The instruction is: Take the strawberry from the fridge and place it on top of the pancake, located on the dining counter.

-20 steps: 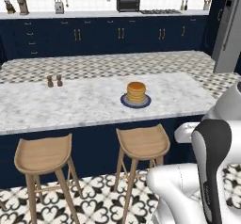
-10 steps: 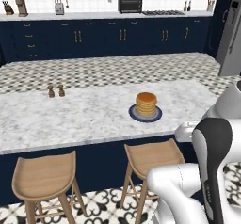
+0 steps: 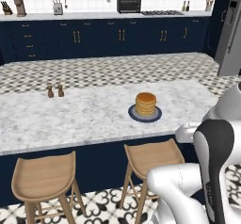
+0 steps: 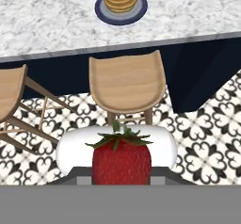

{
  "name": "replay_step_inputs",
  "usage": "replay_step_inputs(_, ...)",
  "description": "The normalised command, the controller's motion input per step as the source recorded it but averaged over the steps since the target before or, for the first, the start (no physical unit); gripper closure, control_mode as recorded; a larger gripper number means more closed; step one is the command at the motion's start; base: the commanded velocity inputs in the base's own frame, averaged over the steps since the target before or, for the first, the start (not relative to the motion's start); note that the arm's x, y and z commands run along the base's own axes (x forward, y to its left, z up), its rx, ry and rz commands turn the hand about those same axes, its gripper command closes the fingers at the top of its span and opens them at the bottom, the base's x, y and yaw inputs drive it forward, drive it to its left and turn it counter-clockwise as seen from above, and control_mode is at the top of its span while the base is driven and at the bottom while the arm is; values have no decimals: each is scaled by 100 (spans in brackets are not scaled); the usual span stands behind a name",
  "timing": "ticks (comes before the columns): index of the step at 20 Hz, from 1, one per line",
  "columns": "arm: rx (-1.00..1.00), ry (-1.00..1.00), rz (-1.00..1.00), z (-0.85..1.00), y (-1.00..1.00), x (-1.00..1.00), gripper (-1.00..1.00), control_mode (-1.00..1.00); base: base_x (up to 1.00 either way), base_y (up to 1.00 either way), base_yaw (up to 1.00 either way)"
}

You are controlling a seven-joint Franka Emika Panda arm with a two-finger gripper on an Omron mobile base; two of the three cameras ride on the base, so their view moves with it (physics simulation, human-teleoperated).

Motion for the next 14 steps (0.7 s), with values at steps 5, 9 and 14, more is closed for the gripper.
replay_step_inputs(5, -3, 10, -1, 13, 2, 78, 100, -100, 14, 0, 0)
replay_step_inputs(9, -1, 3, 0, 15, 0, 100, 100, -100, 0, 0, 0)
replay_step_inputs(14, -1, -7, 2, 2, -2, 100, 100, -100, 0, 0, 0)
